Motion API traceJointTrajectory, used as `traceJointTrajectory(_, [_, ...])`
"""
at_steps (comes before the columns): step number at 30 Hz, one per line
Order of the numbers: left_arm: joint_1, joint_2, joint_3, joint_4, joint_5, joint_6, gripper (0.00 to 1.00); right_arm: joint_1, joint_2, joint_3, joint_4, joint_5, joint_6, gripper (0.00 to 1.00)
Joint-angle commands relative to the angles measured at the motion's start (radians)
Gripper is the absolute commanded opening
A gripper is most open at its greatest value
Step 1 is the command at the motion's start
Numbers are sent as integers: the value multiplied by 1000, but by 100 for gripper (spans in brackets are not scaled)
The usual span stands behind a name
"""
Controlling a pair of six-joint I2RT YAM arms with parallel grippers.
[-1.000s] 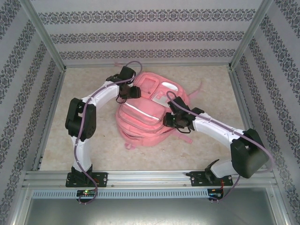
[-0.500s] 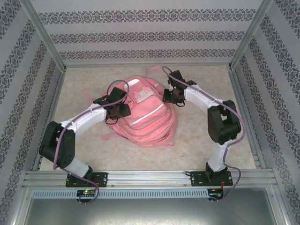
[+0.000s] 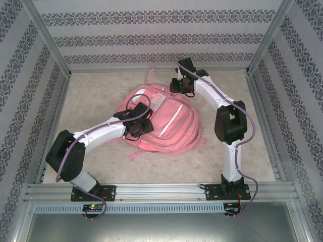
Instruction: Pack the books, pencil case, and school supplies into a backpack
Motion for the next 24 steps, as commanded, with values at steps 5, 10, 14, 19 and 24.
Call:
traceJointTrajectory(5, [-75, 145, 129, 17, 12, -118, 53, 31, -317, -284, 1, -25, 21, 26])
traceJointTrajectory(10, [-76, 121, 179, -41, -13, -79, 56, 71, -539, -539, 41, -21, 77, 27])
traceJointTrajectory(14, [-74, 32, 147, -120, -42, -69, 58, 127, -674, -710, 72, 13, 136, 27])
traceJointTrajectory(19, [-74, -127, 4, -169, -69, -111, 58, 225, -787, -877, 102, 70, 213, 27])
traceJointTrajectory(24, [-73, -244, -172, -126, -64, -172, 58, 278, -852, -988, 145, 101, 285, 28])
